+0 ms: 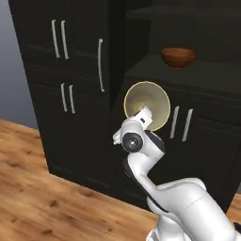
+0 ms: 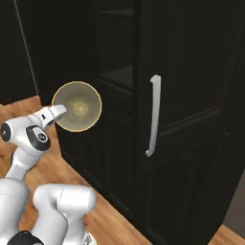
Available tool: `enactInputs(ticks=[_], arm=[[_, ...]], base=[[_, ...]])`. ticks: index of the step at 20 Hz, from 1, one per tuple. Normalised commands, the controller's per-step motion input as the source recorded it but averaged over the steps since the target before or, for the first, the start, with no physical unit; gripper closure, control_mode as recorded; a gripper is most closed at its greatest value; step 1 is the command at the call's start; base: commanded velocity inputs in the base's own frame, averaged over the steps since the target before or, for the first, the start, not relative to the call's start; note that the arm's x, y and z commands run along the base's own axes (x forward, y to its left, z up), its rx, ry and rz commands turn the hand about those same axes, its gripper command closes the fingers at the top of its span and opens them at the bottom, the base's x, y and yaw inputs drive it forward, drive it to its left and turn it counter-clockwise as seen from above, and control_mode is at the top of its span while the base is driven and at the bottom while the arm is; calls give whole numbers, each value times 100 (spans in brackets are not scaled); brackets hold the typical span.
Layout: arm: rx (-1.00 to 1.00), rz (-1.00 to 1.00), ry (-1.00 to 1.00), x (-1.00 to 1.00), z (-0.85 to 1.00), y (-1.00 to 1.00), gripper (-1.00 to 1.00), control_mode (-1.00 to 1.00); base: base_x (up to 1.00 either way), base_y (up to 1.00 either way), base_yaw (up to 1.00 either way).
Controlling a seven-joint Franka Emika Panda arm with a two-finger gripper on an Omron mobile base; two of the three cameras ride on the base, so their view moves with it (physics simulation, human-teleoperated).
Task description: Open the cabinet. Pick the bowls from the counter and place them in the cabinet. Then close the cabinet.
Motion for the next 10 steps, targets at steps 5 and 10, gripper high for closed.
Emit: enactInputs(ticks=[5,10], arm=[[0,0,0,0,0,0,100,100],[0,0,0,0,0,0,100,100]], base=[[23,53,-76],[1,-29,-76]])
